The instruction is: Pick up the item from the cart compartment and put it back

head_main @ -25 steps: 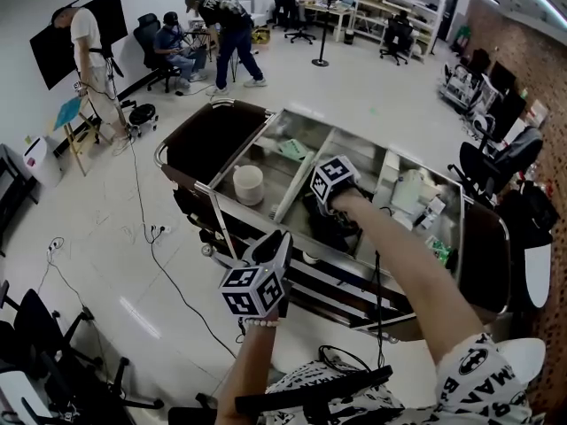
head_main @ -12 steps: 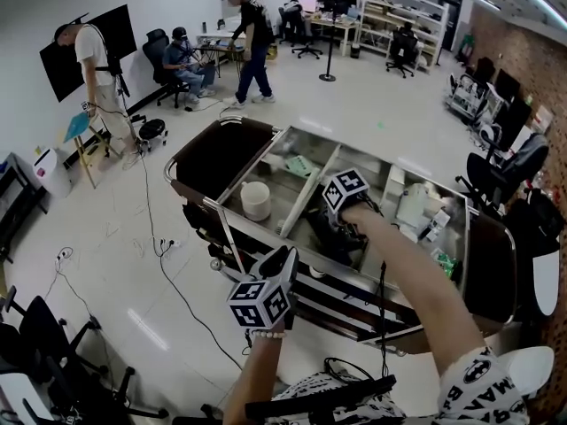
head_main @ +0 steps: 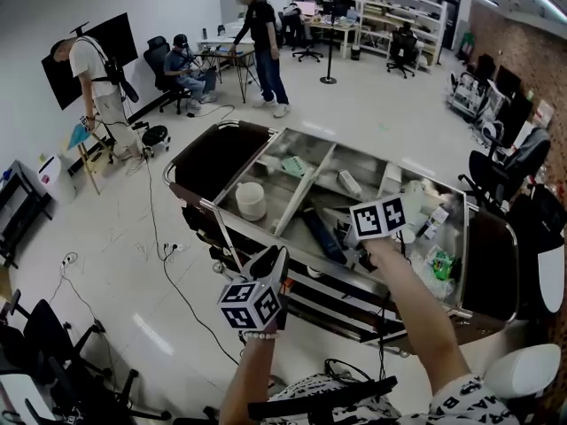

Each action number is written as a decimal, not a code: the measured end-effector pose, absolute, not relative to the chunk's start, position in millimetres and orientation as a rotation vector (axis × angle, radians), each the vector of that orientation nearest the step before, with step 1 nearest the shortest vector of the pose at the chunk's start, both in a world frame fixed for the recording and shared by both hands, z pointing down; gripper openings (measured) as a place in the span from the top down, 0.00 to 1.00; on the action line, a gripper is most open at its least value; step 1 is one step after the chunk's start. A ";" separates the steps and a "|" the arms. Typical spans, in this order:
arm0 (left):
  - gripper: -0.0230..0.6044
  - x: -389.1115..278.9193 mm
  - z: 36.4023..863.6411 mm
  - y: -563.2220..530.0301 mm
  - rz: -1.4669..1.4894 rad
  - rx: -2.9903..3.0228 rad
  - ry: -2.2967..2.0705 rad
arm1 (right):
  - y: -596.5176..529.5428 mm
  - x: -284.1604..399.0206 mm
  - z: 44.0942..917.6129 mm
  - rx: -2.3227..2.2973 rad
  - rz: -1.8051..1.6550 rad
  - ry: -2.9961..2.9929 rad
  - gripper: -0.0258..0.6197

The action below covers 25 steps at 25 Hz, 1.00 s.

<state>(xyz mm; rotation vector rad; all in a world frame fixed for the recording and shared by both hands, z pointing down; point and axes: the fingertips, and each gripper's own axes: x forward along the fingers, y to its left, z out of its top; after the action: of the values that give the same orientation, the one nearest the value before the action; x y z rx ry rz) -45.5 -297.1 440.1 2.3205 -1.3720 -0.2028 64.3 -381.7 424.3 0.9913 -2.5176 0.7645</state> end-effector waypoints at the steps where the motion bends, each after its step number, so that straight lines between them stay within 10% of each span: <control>1: 0.82 -45.2 439.9 -294.8 -0.204 2.325 -1.381 | -372.0 65.3 416.5 1.000 0.741 -2.563 0.96; 25: 0.82 2.3 452.0 -199.8 -0.100 2.427 -1.374 | -201.7 136.8 441.5 1.392 0.514 -2.731 0.96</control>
<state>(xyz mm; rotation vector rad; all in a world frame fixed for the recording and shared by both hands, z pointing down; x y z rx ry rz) 2.3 -199.8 452.0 2.4266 -1.3740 -0.0997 136.8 -201.7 441.5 1.3923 -2.7310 0.5140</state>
